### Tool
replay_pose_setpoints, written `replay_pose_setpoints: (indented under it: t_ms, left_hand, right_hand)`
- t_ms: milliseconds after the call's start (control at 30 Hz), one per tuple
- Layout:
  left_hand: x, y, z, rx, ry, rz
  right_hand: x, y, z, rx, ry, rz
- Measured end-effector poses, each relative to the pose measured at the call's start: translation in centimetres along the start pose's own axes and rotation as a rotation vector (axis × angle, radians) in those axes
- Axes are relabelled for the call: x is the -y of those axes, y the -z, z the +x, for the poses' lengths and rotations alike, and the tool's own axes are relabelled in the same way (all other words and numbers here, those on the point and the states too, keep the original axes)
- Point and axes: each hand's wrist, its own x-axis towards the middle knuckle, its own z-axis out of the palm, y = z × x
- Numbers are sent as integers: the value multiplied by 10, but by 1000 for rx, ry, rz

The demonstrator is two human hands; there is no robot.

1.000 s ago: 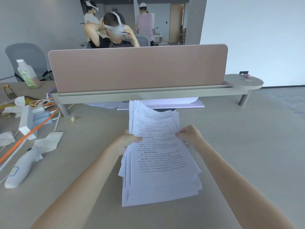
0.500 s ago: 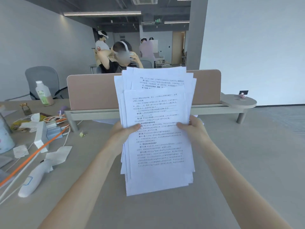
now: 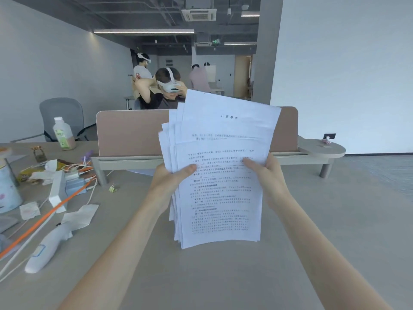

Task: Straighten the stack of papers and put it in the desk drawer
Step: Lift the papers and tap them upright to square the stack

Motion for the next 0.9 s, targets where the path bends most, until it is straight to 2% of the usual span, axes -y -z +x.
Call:
replay_pose_setpoints:
  t_ms: [200,433,633,767,900]
  left_hand:
    - [6,-3,0,18,35,-31]
    - [9,-6,-4,29,41,-41]
    - [12,-7,-11,3,50,-80]
    - [8,-6,-12,3,54,-110]
    - [3,-8,-11,10,53,-100]
  right_hand:
    - [3,-1,2,-31,54,2]
    - [26,0,8,-43,202,-65]
    - [43,-3,11,-11,336,-330]
    - [46,0,7,64,509,-470]
    - [40,3,9,47,544,-618]
